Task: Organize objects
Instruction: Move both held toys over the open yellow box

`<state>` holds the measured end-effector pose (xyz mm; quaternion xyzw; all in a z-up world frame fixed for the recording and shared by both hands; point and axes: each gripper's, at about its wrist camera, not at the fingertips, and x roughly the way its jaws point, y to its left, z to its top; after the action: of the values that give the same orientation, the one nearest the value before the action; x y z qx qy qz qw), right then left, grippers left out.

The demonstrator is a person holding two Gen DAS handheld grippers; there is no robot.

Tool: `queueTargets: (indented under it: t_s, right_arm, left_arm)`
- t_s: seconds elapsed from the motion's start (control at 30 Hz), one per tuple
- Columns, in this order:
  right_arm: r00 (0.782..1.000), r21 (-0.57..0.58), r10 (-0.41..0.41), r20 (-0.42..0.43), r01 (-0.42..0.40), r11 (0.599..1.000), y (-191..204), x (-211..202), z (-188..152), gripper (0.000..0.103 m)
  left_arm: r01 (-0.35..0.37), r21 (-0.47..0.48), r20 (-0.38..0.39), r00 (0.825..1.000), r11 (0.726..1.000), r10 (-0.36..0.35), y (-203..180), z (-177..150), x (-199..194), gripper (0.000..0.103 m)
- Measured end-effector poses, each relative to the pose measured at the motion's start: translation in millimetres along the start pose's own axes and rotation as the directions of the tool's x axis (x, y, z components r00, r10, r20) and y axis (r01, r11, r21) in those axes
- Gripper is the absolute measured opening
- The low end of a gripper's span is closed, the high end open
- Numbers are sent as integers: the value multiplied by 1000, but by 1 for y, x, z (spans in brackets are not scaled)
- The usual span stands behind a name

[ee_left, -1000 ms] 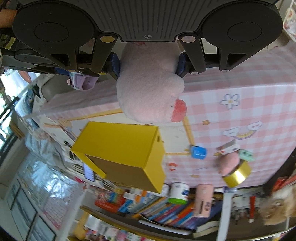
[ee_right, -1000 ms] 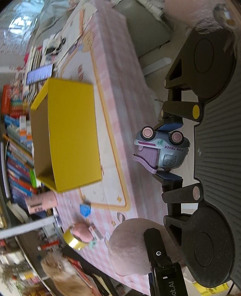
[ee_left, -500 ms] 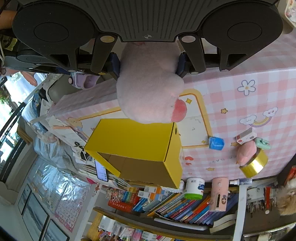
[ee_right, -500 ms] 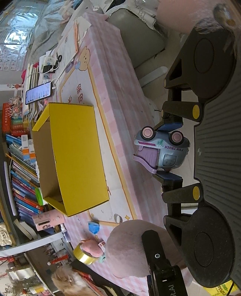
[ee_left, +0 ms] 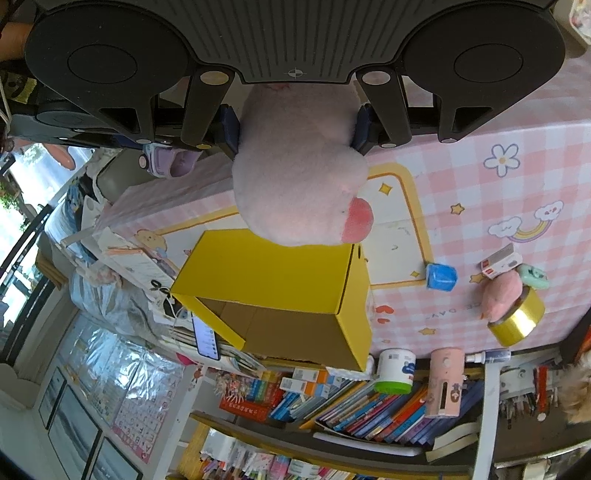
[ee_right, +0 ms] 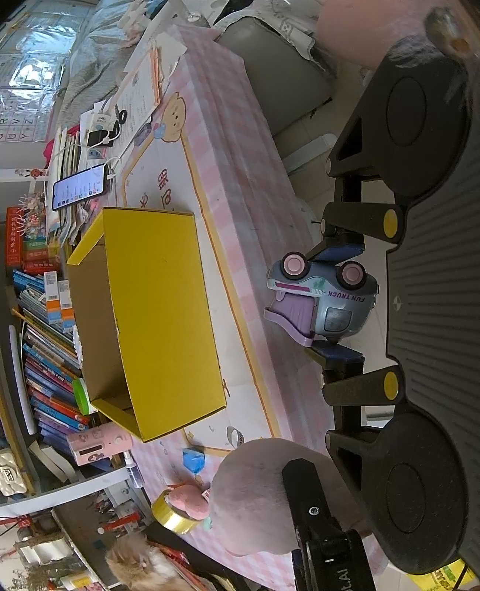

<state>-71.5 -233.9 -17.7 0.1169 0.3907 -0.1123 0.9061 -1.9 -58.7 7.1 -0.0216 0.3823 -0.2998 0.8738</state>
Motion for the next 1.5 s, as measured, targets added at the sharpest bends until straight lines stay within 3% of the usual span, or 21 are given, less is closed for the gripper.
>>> queueTargets:
  t_s: [0.9,1.33,1.5]
  right_arm:
    - [1000,-54,4,24,-3,999,-14,25,52,42]
    - [995,-61,39,90,-34,998,-33,32,106,42]
    - [989,-64,62,132,-54,996,-42,33,133,42]
  left_arm:
    - [2,47,73,997,999,-6,-19,36,23,57]
    - [-2,85,160,987,996,-11,-34,71,38,57]
    - [0,86,226,974,996,-20,-41,92,40,57]
